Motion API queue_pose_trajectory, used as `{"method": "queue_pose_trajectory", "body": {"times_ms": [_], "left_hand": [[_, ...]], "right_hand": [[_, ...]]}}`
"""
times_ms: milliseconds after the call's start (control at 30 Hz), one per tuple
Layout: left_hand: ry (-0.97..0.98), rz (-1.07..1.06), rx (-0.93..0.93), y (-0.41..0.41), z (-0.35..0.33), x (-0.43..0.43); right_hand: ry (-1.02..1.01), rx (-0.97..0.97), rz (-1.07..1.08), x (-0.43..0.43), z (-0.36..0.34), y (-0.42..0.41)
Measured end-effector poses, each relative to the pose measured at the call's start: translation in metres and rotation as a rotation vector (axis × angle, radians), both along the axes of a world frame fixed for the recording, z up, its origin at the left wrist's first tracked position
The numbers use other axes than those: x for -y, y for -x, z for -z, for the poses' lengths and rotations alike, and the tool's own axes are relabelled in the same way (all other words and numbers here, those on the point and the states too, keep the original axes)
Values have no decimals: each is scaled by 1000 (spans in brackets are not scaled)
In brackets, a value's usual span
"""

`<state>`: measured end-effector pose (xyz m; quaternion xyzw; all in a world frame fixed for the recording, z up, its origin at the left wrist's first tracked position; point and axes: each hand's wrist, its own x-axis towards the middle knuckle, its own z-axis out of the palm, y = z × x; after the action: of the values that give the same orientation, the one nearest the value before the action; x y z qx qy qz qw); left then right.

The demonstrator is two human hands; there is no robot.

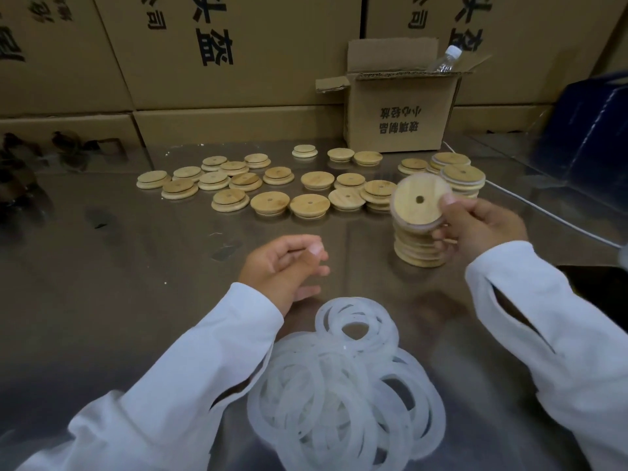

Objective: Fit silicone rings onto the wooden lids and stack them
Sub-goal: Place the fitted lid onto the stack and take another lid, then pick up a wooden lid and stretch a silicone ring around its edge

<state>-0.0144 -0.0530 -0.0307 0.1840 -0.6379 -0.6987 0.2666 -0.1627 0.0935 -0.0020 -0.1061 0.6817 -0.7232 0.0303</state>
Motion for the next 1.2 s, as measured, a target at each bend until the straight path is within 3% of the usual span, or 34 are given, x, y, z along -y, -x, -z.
{"method": "queue_pose_trajectory", "body": {"times_ms": [233,467,700,833,933,1100,1200], "left_hand": [[16,-14,-9,1,1,-2],[22,-34,5,2,1,-3],[37,-64,36,3,0,-3],[187,-143,97,8,-1,3],[306,-192,140,21,-6,14],[671,-233,384,65,-12,50],[787,-250,533,98,-12,70]], "right_hand": [[61,500,145,-8,-4,55],[283,547,20,-4,3,64],[166,479,122,-8,6,59],[-32,50,329,-2,9,36],[-30,-306,176,11,7,1],[-263,-780,-160,19,18,-27],[-307,-890,-236,20,28,-31]]}}
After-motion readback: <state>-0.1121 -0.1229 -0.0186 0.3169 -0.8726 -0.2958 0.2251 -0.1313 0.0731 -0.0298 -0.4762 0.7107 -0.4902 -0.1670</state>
